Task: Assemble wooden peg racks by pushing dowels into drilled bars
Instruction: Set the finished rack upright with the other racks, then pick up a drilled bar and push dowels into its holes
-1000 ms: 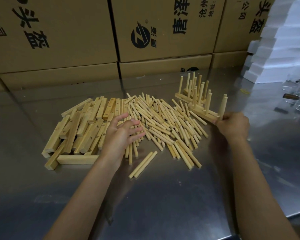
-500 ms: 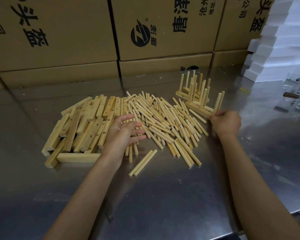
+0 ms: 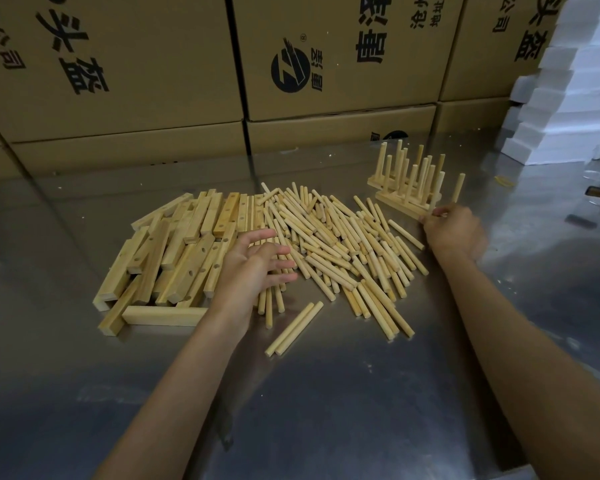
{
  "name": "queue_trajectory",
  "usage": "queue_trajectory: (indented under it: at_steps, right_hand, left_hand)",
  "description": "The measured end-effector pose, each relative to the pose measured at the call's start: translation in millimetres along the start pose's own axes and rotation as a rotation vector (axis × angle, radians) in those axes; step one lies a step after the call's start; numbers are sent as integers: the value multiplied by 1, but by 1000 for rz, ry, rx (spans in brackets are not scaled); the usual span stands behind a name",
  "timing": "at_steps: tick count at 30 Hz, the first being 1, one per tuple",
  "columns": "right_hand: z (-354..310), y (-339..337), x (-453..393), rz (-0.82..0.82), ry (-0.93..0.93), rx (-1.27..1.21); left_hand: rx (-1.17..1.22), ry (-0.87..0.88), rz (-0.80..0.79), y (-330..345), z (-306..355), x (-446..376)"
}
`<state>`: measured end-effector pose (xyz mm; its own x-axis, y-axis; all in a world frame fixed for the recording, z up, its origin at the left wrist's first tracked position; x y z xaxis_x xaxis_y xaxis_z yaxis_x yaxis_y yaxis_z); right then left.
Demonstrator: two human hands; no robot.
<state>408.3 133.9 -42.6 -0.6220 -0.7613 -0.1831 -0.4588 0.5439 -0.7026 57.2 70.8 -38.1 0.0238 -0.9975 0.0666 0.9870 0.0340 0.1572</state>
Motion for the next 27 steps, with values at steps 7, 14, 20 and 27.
queue_trajectory:
  at_steps: [7,14,20,27]
  right_hand:
    - [7,-5,15,83,3,-67]
    - [-53,2,66,-15,-292,30]
    - [-126,30,165,-324,-751,-76]
    - [-172,77,235,-734,-1149,214]
  left_hand:
    - [-39,12,44,-7,9,3]
    - [-400,206,150,-35,33,-1]
    - [-578,305,317,-72,47,-2]
    - [-575,320,332,-83,49,-4]
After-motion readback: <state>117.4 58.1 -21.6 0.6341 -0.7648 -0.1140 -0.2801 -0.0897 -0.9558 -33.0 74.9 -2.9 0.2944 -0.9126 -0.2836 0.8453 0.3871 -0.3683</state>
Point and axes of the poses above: each hand's wrist, its own x-axis away from the middle knuckle, its own y-axis out of the palm, z = x × y, the point moved 6 cm from there along -x, towards the middle knuckle, and after that the axes turned 4 degrees about -z, right-handed, at the moved point
